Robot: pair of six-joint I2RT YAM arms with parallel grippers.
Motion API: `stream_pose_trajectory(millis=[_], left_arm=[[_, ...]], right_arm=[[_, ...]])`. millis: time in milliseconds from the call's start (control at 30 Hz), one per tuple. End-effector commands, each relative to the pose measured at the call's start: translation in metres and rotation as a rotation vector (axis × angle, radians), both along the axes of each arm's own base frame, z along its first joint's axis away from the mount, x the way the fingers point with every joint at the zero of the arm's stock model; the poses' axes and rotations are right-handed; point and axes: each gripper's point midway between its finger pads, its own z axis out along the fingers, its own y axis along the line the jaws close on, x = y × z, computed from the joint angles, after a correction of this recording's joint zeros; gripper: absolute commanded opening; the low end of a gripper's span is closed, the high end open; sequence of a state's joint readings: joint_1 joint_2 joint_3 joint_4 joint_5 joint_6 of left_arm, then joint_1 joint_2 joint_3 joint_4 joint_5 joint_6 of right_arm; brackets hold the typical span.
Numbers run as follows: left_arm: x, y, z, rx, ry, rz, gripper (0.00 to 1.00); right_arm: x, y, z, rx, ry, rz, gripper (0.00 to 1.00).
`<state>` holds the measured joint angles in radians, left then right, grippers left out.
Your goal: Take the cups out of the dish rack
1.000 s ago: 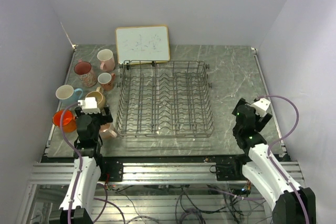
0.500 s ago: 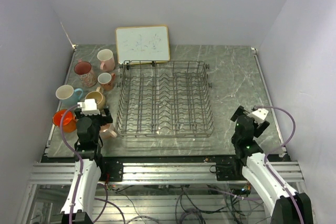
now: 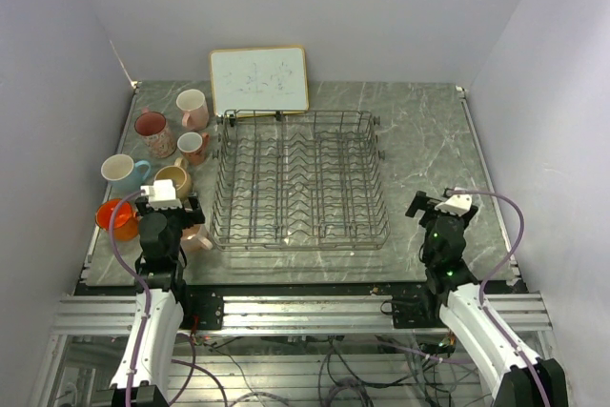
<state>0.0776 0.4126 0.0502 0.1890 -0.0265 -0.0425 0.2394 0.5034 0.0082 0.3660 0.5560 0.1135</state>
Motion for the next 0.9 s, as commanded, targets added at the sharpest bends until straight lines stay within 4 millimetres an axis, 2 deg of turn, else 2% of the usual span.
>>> stream_pose_trajectory(millis=[0,867], left_arm=[[0.0020,0.0011,0.0073,-0.003,-0.035,0.008,0.99],[0.0043,-0.0048,0.0051,0.011,-0.022,-0.035,0.99]], right_arm=[[-0.0070,0.0037,-0.0262,-0.034,0.040,0.044,1.00],[-0.0080,0.0025,-0.0251,-0.036,0.032,0.039,1.00]])
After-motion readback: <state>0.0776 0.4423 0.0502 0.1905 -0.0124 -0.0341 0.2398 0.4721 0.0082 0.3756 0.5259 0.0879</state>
